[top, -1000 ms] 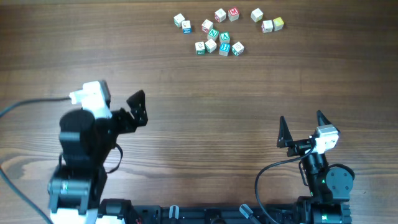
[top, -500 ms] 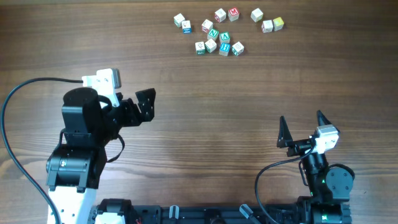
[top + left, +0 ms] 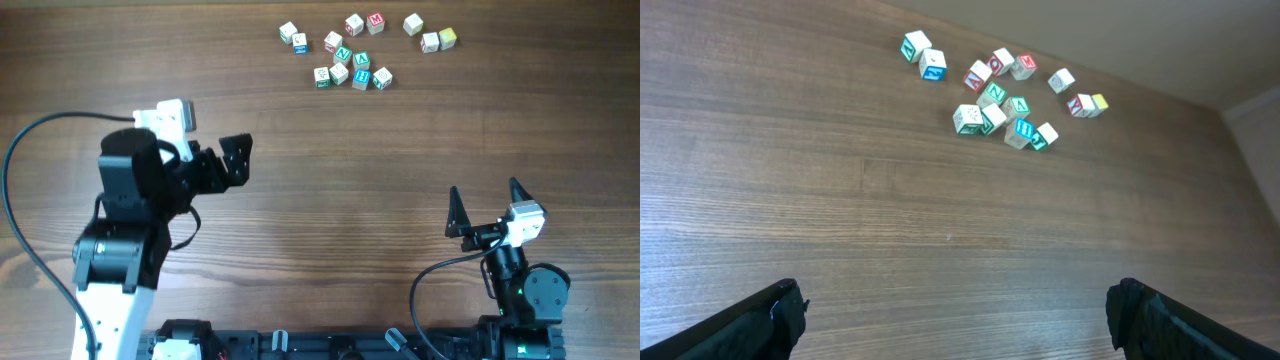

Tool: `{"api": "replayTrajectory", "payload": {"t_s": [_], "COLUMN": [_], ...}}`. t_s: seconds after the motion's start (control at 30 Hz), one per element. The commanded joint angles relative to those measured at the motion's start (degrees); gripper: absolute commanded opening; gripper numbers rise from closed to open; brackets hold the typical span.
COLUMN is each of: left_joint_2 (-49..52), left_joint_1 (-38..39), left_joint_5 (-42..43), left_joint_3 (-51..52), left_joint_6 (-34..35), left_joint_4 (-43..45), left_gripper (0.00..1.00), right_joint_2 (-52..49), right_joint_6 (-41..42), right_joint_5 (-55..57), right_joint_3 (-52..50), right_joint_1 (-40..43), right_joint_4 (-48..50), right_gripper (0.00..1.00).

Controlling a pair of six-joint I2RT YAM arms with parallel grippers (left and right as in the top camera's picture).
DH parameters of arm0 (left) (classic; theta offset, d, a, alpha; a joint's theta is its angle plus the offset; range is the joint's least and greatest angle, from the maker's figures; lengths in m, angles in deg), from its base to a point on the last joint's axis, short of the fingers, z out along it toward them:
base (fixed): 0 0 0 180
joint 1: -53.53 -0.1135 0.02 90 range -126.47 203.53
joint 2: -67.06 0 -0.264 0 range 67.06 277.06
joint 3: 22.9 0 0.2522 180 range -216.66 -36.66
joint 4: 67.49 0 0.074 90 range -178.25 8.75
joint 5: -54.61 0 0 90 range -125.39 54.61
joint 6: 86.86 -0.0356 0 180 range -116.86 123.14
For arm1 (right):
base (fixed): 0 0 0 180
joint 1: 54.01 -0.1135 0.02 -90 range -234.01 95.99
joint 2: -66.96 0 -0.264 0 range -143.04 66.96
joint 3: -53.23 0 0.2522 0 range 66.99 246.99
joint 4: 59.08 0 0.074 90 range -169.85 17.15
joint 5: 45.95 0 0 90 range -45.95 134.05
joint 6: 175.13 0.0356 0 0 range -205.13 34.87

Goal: Form a tower
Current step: 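Raise the left arm and reach toward the block cluster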

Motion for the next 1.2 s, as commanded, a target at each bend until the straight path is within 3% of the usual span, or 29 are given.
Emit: {"api": "replayTrajectory", "payload": {"t_s": [0.0,0.57,0.77,1.17], "left_joint_2": [4.7,19.5,21.99,28.63], "left_joint_1": [0.26,1.2,3.65,5.46], "left_joint_5": [0.5,0.2,-4.04,-4.7], "left_joint_3": [-4.57,-20.28,-21.38,-23.19], "left_joint_6": [-0.98,-2.54,-2.8,-3.8], "left_joint_4": [-1.01,-5.84,-5.79,-2.21], "left_gripper": [1.0,1.0,1.0,1.0], "right_joint_2": [0.2,0.2,0.2,0.2], "right_joint_6": [0.74,0.72,0.74,0.76], "right_joint_5": [0.52,0.52,0.52,0.52], "right_joint_3": [-0.04,-0.04,-0.04,-0.04], "right_joint_1": [0.24,0.24,0.24,0.24], "right_joint_4": [0.17,0.17,0.17,0.17], "right_gripper": [1.0,1.0,1.0,1.0]}}
